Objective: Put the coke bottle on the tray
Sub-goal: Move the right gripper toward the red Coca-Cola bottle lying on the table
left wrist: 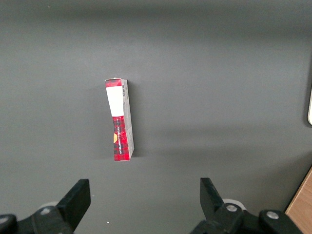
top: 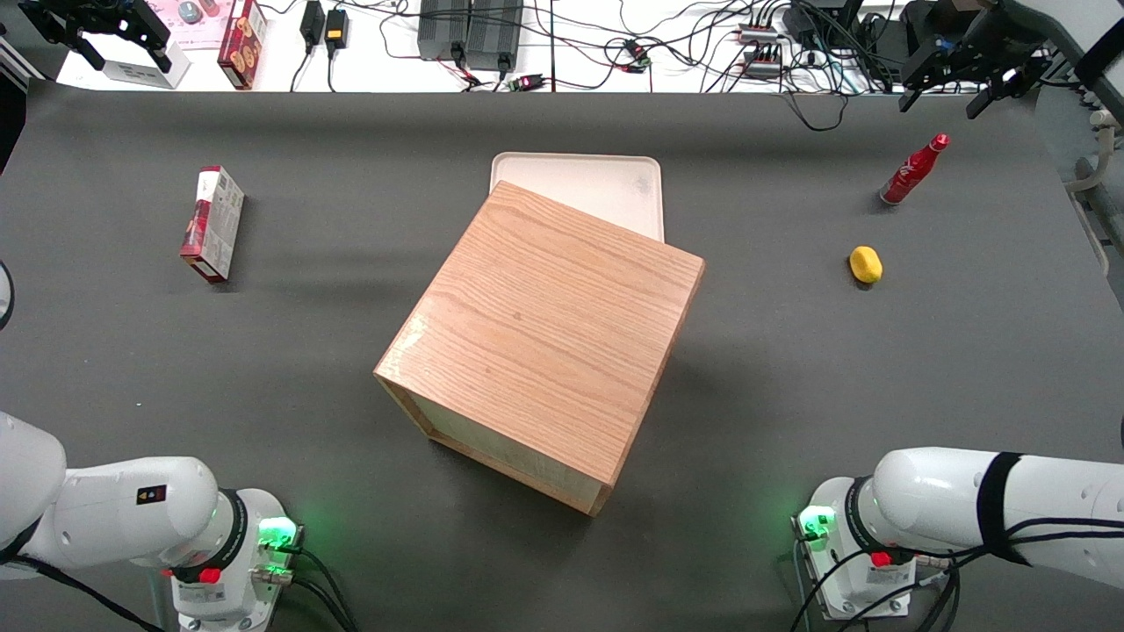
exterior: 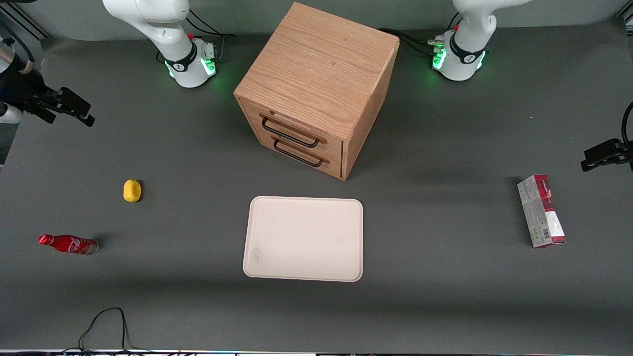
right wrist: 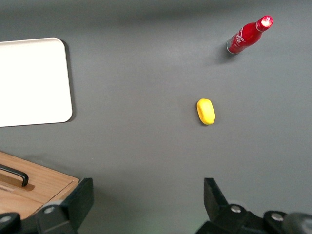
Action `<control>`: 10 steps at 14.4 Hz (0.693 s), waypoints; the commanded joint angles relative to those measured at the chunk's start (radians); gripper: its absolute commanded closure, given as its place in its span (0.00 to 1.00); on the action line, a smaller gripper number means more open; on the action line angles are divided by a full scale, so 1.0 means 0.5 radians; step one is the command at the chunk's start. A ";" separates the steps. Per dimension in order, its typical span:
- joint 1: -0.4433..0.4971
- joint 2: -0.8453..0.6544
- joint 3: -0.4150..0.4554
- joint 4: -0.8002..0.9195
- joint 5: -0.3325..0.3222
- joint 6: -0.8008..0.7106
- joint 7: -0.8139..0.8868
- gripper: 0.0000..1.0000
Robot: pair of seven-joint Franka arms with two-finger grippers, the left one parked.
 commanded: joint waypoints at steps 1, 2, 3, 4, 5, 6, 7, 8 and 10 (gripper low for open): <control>-0.016 0.070 0.004 0.089 0.053 -0.061 0.009 0.00; -0.016 0.079 0.004 0.089 0.104 -0.061 0.006 0.00; -0.016 0.088 0.007 0.083 0.175 -0.061 0.012 0.00; -0.013 0.115 0.016 0.079 0.200 -0.061 0.012 0.00; -0.016 0.134 0.077 0.076 0.197 -0.061 0.012 0.00; -0.031 0.164 0.117 0.076 0.175 -0.061 0.015 0.00; -0.062 0.195 0.133 0.092 0.172 -0.061 0.037 0.00; -0.068 0.229 0.136 0.122 0.169 -0.061 0.037 0.00; -0.132 0.394 0.124 0.296 0.133 -0.077 0.006 0.00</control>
